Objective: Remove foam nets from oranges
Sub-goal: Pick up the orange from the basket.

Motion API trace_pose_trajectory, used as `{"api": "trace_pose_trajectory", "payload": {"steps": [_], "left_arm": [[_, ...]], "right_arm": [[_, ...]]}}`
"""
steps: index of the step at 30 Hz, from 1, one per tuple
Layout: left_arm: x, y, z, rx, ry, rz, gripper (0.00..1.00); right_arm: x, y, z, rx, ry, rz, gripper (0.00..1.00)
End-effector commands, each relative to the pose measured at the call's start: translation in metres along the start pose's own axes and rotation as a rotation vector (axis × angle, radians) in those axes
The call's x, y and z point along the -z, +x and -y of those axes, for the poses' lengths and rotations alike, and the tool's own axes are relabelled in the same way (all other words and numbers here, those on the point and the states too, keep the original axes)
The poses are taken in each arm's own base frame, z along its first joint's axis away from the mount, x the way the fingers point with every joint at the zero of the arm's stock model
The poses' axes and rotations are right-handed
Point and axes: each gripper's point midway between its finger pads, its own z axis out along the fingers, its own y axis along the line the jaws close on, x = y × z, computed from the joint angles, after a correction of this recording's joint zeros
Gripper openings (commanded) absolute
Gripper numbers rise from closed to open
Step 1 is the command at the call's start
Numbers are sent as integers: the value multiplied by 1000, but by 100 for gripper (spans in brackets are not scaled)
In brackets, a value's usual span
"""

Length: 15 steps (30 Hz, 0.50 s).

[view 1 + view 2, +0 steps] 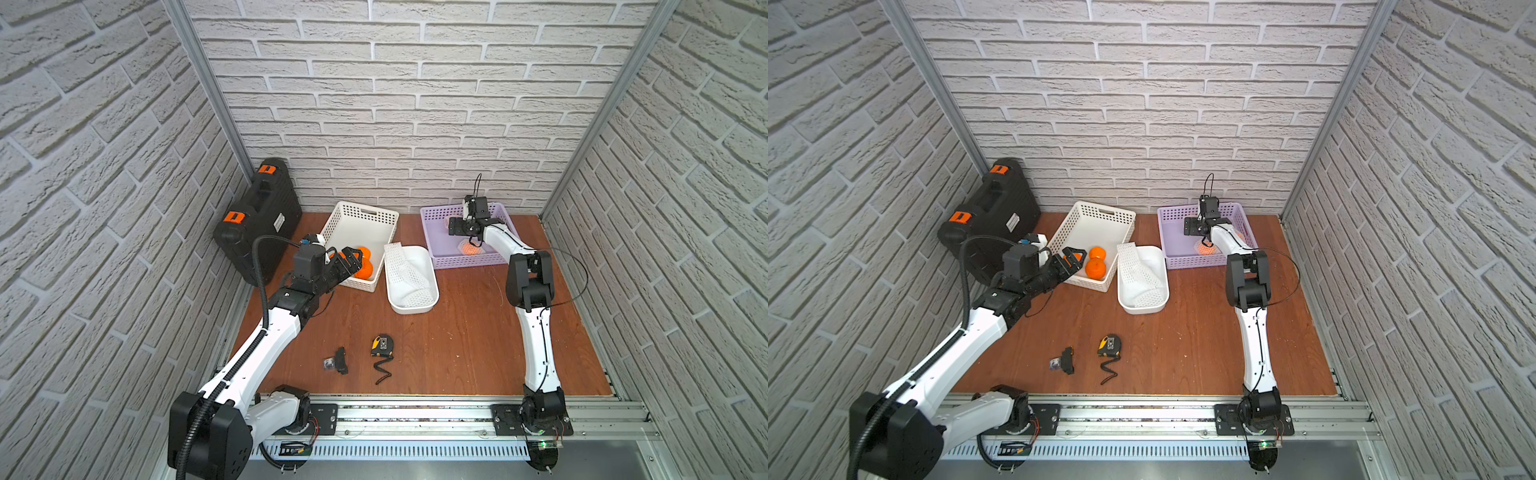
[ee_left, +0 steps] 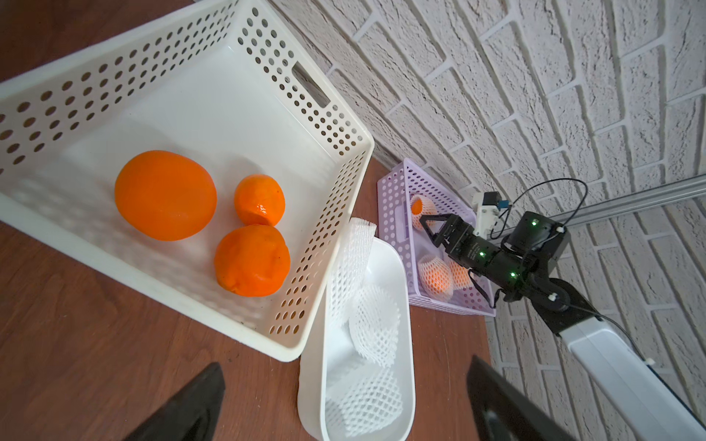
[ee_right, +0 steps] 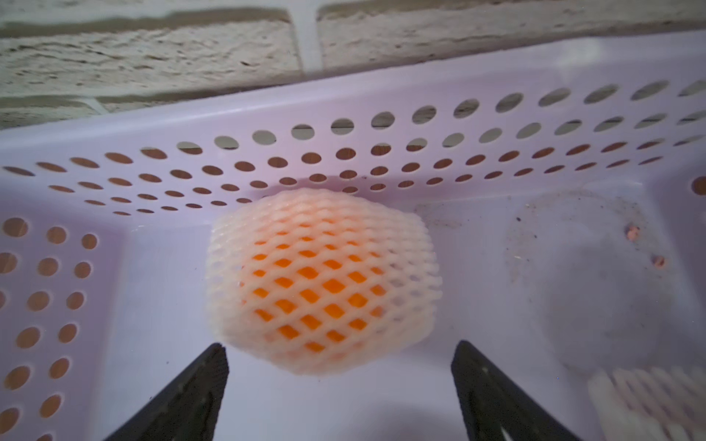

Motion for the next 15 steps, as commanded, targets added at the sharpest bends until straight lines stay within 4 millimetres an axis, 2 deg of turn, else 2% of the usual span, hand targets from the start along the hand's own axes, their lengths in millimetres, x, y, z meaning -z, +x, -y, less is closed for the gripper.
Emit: {"api": "trace_pose_trajectory", "payload": {"steps": [1, 8, 15], "left_arm": [[-3, -5, 13, -3, 76, 9, 98], [-6, -6, 10, 10, 72, 3, 98], [-7, -6, 10, 14, 79, -3, 98]], "right_arm": [[4, -20, -8, 7, -21, 38, 93], [-19, -10, -10, -9, -29, -9, 93], [-24, -9, -13, -48, -47, -7, 85]]}}
